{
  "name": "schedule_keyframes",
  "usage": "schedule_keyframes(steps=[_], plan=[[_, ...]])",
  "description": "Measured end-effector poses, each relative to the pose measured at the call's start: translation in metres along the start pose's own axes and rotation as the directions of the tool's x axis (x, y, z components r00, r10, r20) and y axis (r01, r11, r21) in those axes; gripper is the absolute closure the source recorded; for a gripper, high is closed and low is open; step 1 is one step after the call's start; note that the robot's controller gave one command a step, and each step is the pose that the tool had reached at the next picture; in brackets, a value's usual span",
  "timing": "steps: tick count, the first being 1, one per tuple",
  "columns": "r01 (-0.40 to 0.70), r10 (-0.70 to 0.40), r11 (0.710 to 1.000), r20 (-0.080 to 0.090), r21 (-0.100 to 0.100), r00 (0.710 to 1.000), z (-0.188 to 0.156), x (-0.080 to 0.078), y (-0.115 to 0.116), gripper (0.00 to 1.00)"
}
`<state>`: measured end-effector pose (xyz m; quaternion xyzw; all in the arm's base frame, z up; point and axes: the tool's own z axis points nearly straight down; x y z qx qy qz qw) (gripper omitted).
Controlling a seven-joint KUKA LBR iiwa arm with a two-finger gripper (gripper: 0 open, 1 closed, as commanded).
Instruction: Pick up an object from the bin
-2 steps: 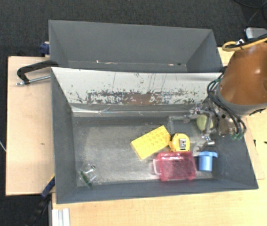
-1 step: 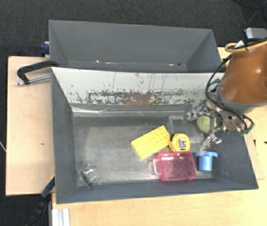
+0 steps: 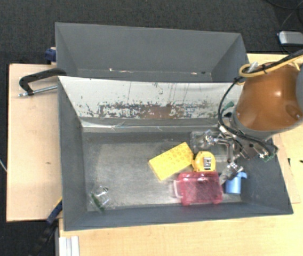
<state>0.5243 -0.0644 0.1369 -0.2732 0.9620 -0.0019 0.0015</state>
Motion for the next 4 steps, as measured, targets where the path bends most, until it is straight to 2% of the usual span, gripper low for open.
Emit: schedule_keyframes(steps=[1,2,3,4], plan=[[0.176,-0.176,0.984,0.008,-0.005,0.984,0.022,-0.031,0.007,0.0],[0.339,-0.339,0.941,0.021,0.01,0.94,0.055,-0.036,0.033,1.0],[0.339,-0.339,0.941,0.021,0.01,0.94,0.055,-0.036,0.033,1.0],[0.278,-0.278,0.961,0.005,0.0,0.961,-0.094,-0.001,0.013,1.0]])
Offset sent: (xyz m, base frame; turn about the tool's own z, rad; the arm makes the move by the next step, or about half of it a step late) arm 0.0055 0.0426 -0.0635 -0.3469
